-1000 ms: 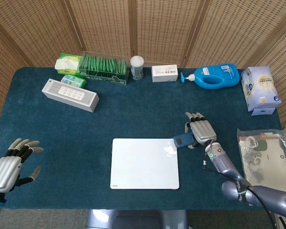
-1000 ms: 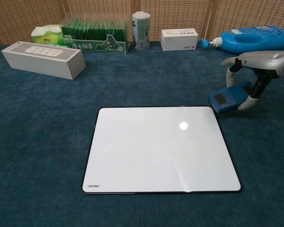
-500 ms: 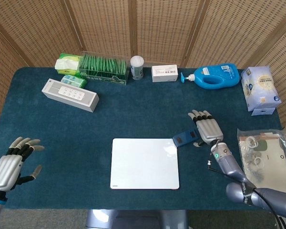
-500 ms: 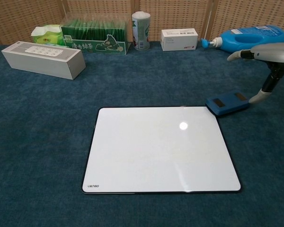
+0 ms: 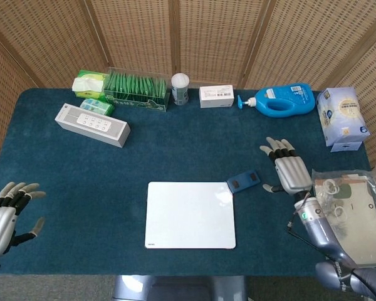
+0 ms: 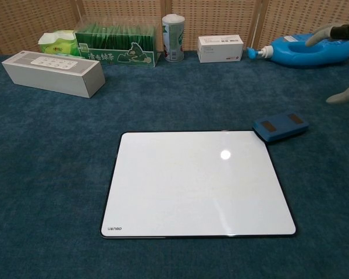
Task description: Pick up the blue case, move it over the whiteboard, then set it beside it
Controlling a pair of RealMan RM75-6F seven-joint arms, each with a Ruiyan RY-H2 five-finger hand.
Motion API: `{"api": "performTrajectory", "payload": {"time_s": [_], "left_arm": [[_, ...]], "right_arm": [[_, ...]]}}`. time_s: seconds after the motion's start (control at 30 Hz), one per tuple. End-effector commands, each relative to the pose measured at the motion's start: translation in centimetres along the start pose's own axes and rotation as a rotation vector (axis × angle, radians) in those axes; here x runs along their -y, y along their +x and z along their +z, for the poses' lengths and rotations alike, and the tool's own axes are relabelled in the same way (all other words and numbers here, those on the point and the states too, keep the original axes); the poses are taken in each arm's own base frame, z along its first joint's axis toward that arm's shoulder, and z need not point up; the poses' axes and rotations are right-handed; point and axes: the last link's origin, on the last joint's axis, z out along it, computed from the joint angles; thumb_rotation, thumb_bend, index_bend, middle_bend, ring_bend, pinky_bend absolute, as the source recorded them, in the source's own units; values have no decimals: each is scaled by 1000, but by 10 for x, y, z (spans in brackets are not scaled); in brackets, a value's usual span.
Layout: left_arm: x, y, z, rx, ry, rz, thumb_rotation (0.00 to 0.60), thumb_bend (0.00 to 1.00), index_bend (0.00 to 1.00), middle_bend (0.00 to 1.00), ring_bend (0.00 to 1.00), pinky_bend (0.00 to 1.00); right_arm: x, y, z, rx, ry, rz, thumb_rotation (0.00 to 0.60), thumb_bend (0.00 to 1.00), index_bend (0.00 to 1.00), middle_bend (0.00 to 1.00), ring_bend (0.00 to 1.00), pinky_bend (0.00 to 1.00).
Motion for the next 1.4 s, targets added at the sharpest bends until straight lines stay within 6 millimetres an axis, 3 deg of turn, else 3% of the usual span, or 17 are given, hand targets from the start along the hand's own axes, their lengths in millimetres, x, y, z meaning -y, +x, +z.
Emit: {"api": "performTrajectory", "payload": {"time_s": [0.03, 0.37, 0.67, 1.07, 1.4], "left_arm": [[6, 1, -6, -12, 21, -4, 600, 454, 265, 197, 132, 17], [18, -7, -18, -22, 68, -4, 600, 455, 266, 201, 132, 18], [27, -18, -27, -36, 103, 16, 600, 455, 269, 203, 132, 16], [33, -19, -37, -92, 117, 77, 600, 456, 293, 209, 132, 14], [27, -15, -40, -116, 95, 70, 600, 455, 284, 209, 132, 13]], "right_arm": [[-20, 1, -26, -40, -5, 12, 600, 61, 165, 0, 0, 0], [-57, -4, -89, -77, -141, -89, 600, 60, 188, 0, 0, 0], [-69, -4, -137, -115, -281, -77, 600, 61, 188, 0, 0, 0], [-73, -8, -178, -129, -344, -62, 600, 63, 199, 0, 0, 0], [-68, -6, -179, -143, -309, -42, 600, 62, 200, 0, 0, 0]]}}
